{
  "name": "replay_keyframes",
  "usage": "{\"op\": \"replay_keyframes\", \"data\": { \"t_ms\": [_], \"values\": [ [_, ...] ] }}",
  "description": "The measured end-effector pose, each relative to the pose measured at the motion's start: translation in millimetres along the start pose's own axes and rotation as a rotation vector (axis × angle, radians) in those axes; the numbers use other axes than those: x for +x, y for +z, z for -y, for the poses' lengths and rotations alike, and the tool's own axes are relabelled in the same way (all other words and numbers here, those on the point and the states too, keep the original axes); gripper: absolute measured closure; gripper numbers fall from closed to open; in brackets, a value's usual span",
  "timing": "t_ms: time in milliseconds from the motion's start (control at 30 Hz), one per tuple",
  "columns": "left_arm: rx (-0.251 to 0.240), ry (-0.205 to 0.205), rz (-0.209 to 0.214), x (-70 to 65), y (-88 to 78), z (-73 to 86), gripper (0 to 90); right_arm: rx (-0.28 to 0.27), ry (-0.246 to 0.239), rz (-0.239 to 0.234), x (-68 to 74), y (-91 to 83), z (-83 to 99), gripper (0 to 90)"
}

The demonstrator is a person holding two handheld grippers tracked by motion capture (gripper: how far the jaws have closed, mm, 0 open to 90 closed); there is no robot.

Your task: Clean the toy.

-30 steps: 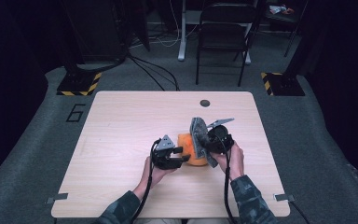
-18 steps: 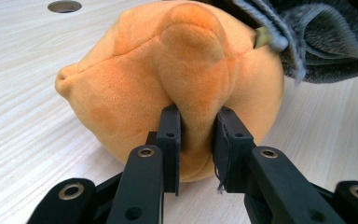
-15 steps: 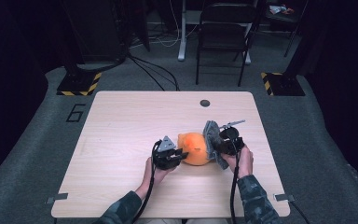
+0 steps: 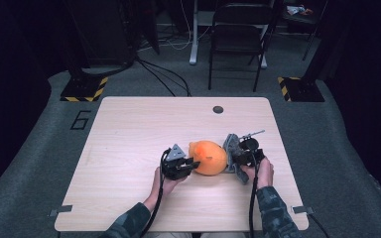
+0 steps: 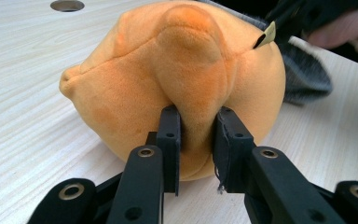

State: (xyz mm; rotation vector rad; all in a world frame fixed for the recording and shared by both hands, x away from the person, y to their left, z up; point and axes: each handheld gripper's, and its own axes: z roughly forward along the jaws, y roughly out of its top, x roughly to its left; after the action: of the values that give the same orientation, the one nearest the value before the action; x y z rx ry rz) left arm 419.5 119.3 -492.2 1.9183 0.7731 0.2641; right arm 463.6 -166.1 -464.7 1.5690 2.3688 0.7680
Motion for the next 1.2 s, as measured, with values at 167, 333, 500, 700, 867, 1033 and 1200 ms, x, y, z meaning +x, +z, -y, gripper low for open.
{"op": "replay_keyframes", "data": {
  "t_ms": [167,333,500,700,867,1033,1200],
  "values": [
    [0.001,-0.006,0.002,-0.9,-0.3,-0.3,73.8,-0.105,-0.021,-0.044,13.7,-40.0,-14.8,77.9],
    [0.003,0.004,0.001,-2.6,-0.6,-2.3,73.7,-0.190,-0.139,-0.122,57.0,-58.4,-27.9,77.8],
    [0.008,0.011,0.010,-3.4,-0.7,-1.9,73.6,-0.176,-0.223,-0.113,90.8,-51.2,-30.6,77.6],
    [0.011,0.006,0.013,-1.4,-0.5,-1.0,73.9,-0.154,-0.232,-0.033,82.6,-40.8,-27.4,77.8],
    [0.013,-0.003,0.016,-0.6,-0.6,0.0,74.0,-0.125,-0.192,-0.017,68.9,-35.8,-23.4,77.8],
    [0.014,0.000,0.022,1.4,-0.9,-0.3,73.9,-0.100,-0.169,0.037,55.1,-28.4,-20.1,77.8],
    [0.012,-0.004,0.023,2.1,-0.8,-0.1,73.9,-0.051,-0.100,0.057,32.9,-11.3,-11.8,77.8]
  ]
}}
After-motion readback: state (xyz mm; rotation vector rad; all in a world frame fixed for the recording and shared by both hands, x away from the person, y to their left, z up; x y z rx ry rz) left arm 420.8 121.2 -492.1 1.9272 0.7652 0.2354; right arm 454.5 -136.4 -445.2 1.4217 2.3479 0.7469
